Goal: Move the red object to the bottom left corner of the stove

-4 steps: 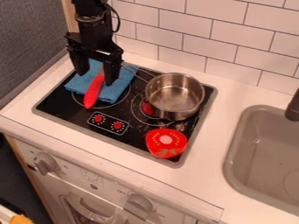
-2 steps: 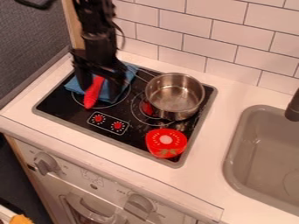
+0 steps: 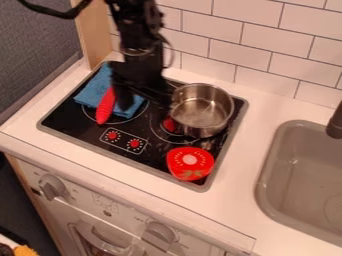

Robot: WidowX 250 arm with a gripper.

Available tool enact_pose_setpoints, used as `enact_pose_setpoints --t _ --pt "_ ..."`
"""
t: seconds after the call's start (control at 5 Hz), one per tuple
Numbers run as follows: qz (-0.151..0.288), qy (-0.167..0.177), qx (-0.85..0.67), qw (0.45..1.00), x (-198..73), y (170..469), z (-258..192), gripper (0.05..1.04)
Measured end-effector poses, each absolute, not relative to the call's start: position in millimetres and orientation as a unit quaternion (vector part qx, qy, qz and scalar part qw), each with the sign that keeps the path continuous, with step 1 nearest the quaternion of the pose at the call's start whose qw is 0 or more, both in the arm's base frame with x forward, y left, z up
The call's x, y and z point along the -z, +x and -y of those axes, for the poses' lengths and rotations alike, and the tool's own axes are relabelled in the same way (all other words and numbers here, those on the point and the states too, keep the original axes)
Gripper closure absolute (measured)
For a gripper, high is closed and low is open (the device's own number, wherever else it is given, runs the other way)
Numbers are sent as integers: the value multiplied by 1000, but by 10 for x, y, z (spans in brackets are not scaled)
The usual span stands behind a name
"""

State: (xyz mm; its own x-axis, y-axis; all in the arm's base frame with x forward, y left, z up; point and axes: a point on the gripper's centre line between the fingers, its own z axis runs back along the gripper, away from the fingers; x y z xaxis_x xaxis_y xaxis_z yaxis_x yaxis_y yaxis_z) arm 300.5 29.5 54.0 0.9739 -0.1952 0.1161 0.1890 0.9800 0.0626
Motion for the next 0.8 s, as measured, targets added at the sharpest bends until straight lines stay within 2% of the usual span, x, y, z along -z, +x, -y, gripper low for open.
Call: enact_pose_setpoints --t 0.2,0.4,0.8 --pt "87 11 171 981 -635 2829 189 83" --pt "82 5 191 978 -613 2698 354 83" --pt "76 -6 192 978 -471 2683 447 83"
